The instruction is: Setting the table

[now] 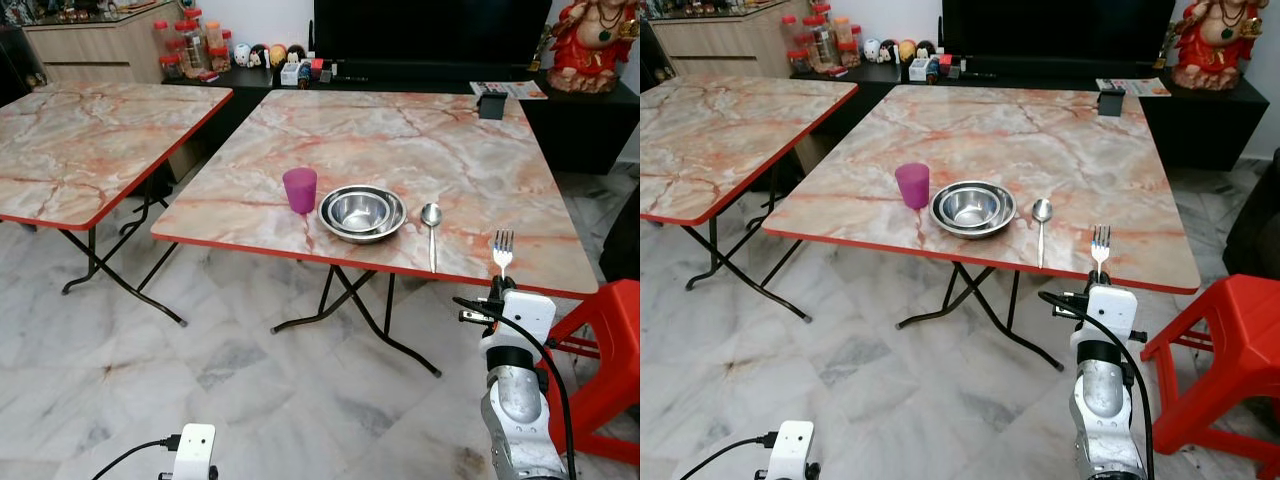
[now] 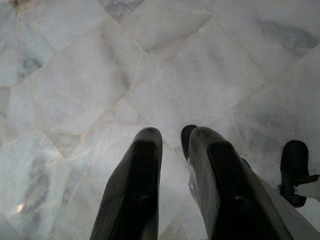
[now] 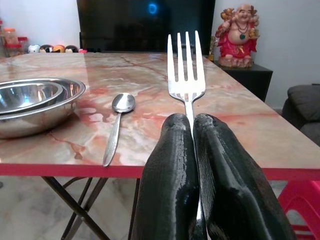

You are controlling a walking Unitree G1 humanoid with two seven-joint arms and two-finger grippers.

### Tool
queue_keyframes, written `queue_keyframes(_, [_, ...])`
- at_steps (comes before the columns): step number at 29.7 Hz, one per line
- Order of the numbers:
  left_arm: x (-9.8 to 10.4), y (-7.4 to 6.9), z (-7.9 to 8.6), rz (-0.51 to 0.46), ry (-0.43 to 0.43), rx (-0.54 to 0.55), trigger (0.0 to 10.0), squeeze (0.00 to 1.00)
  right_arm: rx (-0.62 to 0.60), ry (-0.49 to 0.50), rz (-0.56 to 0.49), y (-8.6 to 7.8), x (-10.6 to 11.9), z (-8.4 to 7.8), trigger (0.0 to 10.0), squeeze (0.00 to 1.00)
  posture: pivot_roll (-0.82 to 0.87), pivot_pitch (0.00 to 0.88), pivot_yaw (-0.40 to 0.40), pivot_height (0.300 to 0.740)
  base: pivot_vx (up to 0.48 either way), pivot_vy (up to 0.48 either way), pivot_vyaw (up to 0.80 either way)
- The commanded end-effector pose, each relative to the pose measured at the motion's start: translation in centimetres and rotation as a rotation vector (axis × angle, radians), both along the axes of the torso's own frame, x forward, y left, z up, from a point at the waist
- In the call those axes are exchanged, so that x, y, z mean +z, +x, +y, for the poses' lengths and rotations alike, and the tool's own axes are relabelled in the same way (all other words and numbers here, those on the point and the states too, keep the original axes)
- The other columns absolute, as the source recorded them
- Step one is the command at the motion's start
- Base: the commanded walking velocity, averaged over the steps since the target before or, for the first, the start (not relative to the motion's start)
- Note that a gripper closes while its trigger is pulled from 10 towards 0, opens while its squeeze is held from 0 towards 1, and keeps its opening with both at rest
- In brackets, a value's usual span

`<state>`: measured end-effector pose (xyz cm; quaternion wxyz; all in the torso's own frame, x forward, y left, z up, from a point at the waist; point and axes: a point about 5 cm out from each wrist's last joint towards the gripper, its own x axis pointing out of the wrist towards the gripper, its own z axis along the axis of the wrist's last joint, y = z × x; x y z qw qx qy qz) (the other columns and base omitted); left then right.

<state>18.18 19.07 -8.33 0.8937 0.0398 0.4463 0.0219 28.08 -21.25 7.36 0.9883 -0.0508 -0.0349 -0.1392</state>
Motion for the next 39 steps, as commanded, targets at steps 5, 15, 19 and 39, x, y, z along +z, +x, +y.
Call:
queue_keyframes(5, [0.2, 0.3, 0.3, -0.015, 0.009, 0.015, 10.0, 0.0, 0.032, 0.002, -0.041, 0.8, 1.4, 0.6, 10.0, 0.0, -0.11, 0.0, 0.038, 0.74, 0.278, 0.0, -0.4])
queue_keyframes(15, [0.1, 0.1, 0.3, -0.011, 0.009, 0.017, 10.0, 0.0, 0.055, 0.01, -0.042, 0.9, 1.5, 1.2, 10.0, 0.0, -0.11, 0.0, 0.036, 0.74, 0.277, 0.0, 0.0])
queue_keyframes(19, [0.1, 0.0, 0.4, -0.007, 0.01, 0.016, 10.0, 0.0, 0.059, 0.013, -0.042, 0.9, 1.5, 1.3, 10.0, 0.0, -0.1, 0.0, 0.035, 0.74, 0.278, 0.0, 0.0])
queue_keyframes(39, [0.1, 0.0, 0.5, -0.007, 0.016, 0.01, 10.0, 0.0, 0.069, 0.025, -0.022, 1.0, 1.2, 1.6, 10.0, 0.0, -0.1, 0.0, 0.035, 0.74, 0.278, 0.0, 0.0])
